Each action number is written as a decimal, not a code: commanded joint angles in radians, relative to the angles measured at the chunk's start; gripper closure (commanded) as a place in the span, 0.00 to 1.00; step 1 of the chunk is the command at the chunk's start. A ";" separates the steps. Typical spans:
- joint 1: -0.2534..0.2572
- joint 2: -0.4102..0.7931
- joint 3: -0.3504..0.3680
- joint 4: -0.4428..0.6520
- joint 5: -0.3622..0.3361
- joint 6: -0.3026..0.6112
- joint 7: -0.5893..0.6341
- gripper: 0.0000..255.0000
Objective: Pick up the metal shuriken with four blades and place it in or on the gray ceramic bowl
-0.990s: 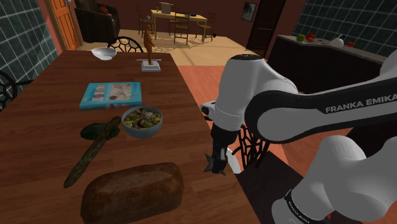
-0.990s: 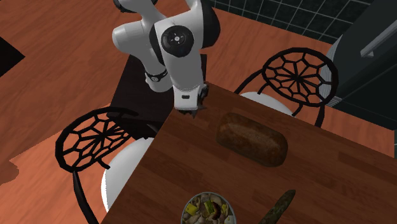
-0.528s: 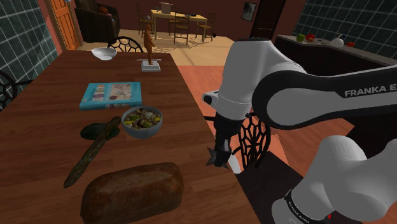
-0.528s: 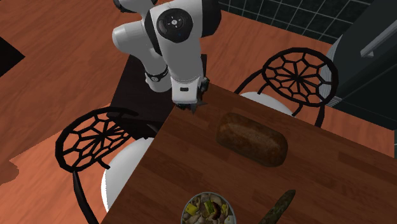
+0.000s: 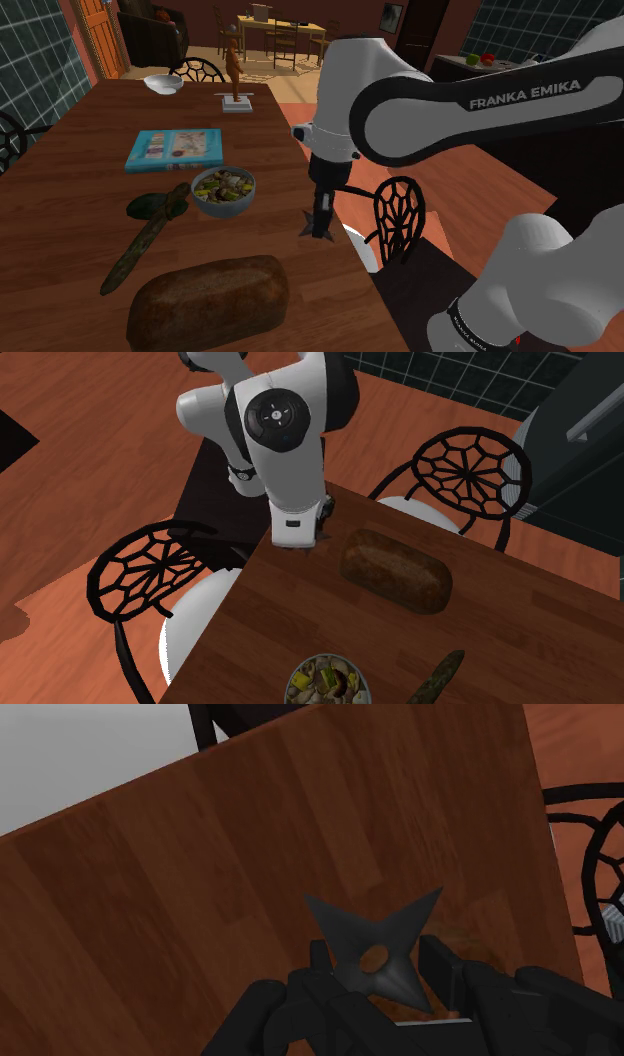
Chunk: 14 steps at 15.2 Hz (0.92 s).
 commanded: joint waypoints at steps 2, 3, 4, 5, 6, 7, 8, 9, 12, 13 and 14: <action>-0.023 0.125 -0.007 0.111 -0.028 0.011 -0.009 1.00; -0.029 0.164 -0.008 0.149 -0.037 0.012 -0.011 1.00; -0.035 0.203 -0.010 0.189 -0.046 0.011 -0.012 1.00; -0.040 0.241 -0.012 0.229 -0.055 0.008 -0.013 1.00; -0.044 0.280 -0.014 0.270 -0.064 0.005 -0.014 1.00; -0.048 0.318 -0.016 0.312 -0.073 0.000 -0.014 1.00; -0.051 0.356 -0.017 0.356 -0.082 -0.006 -0.014 1.00; -0.054 0.395 -0.019 0.400 -0.090 -0.013 -0.014 1.00; -0.060 0.510 -0.025 0.543 -0.115 -0.042 -0.014 1.00; -0.061 0.550 -0.027 0.594 -0.123 -0.054 -0.013 1.00; -0.062 0.589 -0.029 0.647 -0.131 -0.068 -0.013 1.00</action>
